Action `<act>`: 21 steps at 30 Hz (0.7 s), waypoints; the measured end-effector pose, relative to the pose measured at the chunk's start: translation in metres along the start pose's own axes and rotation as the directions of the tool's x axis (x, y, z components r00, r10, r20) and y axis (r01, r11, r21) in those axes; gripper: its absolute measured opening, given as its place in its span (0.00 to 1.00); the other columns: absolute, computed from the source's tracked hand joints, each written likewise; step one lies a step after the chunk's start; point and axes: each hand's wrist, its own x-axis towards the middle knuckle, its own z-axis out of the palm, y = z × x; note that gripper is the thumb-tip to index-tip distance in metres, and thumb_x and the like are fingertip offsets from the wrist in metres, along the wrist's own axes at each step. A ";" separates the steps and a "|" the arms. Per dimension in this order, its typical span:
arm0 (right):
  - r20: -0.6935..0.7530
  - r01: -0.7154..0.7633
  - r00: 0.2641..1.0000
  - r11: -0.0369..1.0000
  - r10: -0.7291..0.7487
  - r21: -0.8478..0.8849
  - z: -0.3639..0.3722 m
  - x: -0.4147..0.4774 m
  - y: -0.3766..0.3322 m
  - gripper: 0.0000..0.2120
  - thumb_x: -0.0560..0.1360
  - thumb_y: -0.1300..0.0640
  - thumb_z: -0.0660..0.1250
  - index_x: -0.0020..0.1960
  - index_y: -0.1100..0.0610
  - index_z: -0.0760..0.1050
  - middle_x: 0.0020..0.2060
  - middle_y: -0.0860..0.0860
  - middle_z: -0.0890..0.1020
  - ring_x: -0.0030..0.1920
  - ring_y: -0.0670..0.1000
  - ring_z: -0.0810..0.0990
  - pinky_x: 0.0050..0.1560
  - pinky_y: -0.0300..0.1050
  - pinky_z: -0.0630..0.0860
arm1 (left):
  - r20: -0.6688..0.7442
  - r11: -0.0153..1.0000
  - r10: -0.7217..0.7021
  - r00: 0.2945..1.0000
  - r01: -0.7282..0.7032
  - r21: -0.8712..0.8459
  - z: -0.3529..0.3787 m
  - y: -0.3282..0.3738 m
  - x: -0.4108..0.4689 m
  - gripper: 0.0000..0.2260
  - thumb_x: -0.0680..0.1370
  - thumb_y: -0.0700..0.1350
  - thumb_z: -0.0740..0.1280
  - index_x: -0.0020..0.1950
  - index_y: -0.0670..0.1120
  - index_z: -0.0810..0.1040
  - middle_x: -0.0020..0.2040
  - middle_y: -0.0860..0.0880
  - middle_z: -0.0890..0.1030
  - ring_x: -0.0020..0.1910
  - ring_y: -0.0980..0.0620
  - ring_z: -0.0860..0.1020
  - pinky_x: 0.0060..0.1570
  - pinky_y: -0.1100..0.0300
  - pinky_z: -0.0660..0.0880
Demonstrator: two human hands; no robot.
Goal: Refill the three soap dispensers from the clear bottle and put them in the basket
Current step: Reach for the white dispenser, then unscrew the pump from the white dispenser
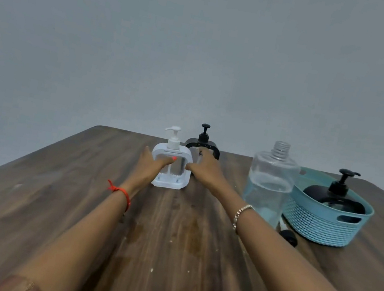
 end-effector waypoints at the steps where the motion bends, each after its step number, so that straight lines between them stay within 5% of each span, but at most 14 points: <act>1: 0.017 -0.027 1.000 0.999 0.026 0.036 0.004 0.004 0.005 0.24 0.74 0.63 0.64 0.68 0.59 0.63 0.60 0.52 0.73 0.49 0.47 0.71 0.32 0.27 0.65 | 0.009 1.000 0.007 1.000 -0.007 -0.017 -0.001 -0.004 0.003 0.27 0.65 0.56 0.74 0.58 0.47 0.70 0.56 0.46 0.76 0.53 0.50 0.78 0.56 0.52 0.75; 3: 0.044 -0.076 0.996 0.992 0.072 0.105 0.011 0.011 0.012 0.24 0.74 0.64 0.64 0.68 0.58 0.63 0.55 0.51 0.72 0.51 0.47 0.70 0.33 0.27 0.65 | 0.038 0.997 0.036 0.999 -0.034 -0.065 -0.001 -0.006 0.005 0.13 0.71 0.45 0.73 0.51 0.50 0.72 0.50 0.49 0.78 0.48 0.54 0.78 0.51 0.58 0.75; 7: 0.061 -0.066 0.997 0.982 0.056 0.179 0.027 0.021 0.017 0.20 0.71 0.66 0.67 0.61 0.57 0.68 0.48 0.51 0.76 0.50 0.50 0.75 0.41 0.34 0.71 | 0.086 0.994 0.105 0.991 -0.104 -0.018 0.000 -0.012 0.015 0.14 0.72 0.40 0.71 0.55 0.50 0.73 0.53 0.48 0.80 0.52 0.50 0.79 0.56 0.52 0.75; 11: -0.007 -0.027 1.000 0.986 0.029 0.162 0.031 0.021 0.017 0.18 0.72 0.64 0.66 0.61 0.59 0.71 0.53 0.56 0.79 0.51 0.53 0.77 0.49 0.42 0.74 | 0.120 0.982 0.182 0.976 -0.186 0.025 0.000 -0.015 0.015 0.15 0.75 0.39 0.69 0.60 0.48 0.73 0.59 0.45 0.78 0.58 0.48 0.77 0.59 0.52 0.74; 16: -0.064 0.047 0.997 0.984 -0.037 0.169 0.007 0.004 0.005 0.05 0.74 0.59 0.64 0.48 0.59 0.76 0.39 0.51 0.78 0.35 0.44 0.74 0.34 0.32 0.69 | 0.138 0.995 0.089 0.986 -0.082 -0.059 0.001 0.002 0.001 0.18 0.72 0.41 0.72 0.58 0.47 0.69 0.48 0.52 0.76 0.46 0.55 0.77 0.42 0.61 0.75; 21: -0.188 0.162 0.974 0.968 -0.126 0.190 -0.017 -0.013 -0.014 0.19 0.70 0.46 0.71 0.51 0.61 0.77 0.42 0.50 0.81 0.41 0.46 0.78 0.42 0.40 0.72 | 0.177 0.991 0.112 0.978 -0.098 -0.088 0.010 0.027 -0.025 0.17 0.71 0.45 0.73 0.56 0.48 0.71 0.50 0.49 0.78 0.47 0.50 0.79 0.45 0.51 0.79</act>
